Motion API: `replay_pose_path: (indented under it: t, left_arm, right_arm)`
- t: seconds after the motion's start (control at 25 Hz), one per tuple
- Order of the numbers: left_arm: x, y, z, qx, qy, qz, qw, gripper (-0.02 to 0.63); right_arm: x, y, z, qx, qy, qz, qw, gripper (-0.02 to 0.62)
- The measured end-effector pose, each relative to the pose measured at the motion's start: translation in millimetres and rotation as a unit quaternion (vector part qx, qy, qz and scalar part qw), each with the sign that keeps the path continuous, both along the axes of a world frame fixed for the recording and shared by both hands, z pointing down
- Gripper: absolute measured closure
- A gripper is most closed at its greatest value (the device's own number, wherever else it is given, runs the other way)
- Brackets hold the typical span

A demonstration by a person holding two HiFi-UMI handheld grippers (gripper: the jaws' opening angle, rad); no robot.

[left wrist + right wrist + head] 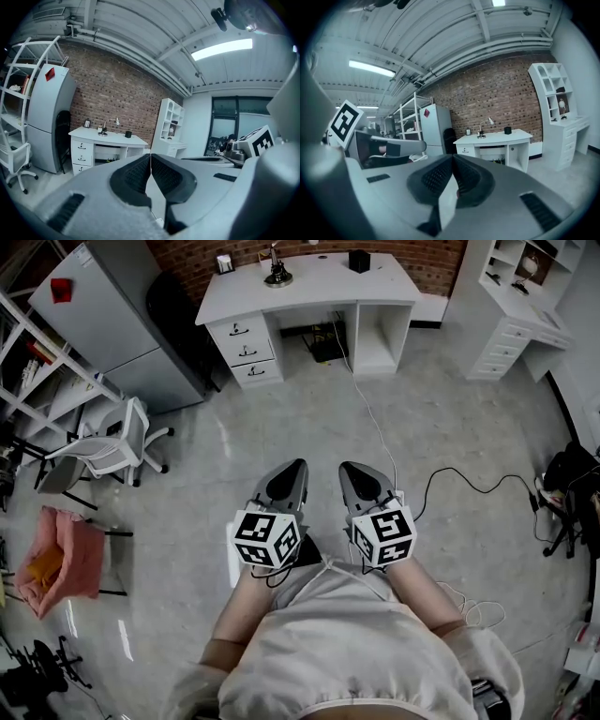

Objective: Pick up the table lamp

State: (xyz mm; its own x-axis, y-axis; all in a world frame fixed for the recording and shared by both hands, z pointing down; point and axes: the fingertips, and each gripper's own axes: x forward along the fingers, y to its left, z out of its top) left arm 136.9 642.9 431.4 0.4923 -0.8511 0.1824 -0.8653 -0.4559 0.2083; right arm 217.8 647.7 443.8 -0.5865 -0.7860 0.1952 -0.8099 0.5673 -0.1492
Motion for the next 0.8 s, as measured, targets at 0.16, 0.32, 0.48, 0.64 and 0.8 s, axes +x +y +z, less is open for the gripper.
replay_pose_path:
  t: [0.16,0.32,0.48,0.64,0.8]
  left_arm:
    - [-8,-12,13,-0.010,-0.003,0.003,0.9999,0.588]
    - [-17,-39,19,-0.013,-0.005,0.015,0.9998,0.586]
    - [-30,-75,27,-0.021,0.003,0.022,0.9995,0.587]
    - [-57,-125,30,-0.038,0.021,0.021,0.9988,0.587]
    - [-90,-183,28,-0.040,0.013,0.034,0.9985,0.588]
  right_arm:
    - [-11,-11,16,-0.018,0.008,-0.008,1.000,0.569]
    - [-18,-36,23,-0.031,0.005,0.007,0.999,0.568]
    - [-27,-72,29,-0.038,0.014,0.025,0.999,0.568]
    - [-51,-121,31,-0.052,0.020,0.032,0.998,0.568]
    - [-93,-175,29,-0.056,0.026,0.020,0.998,0.568]
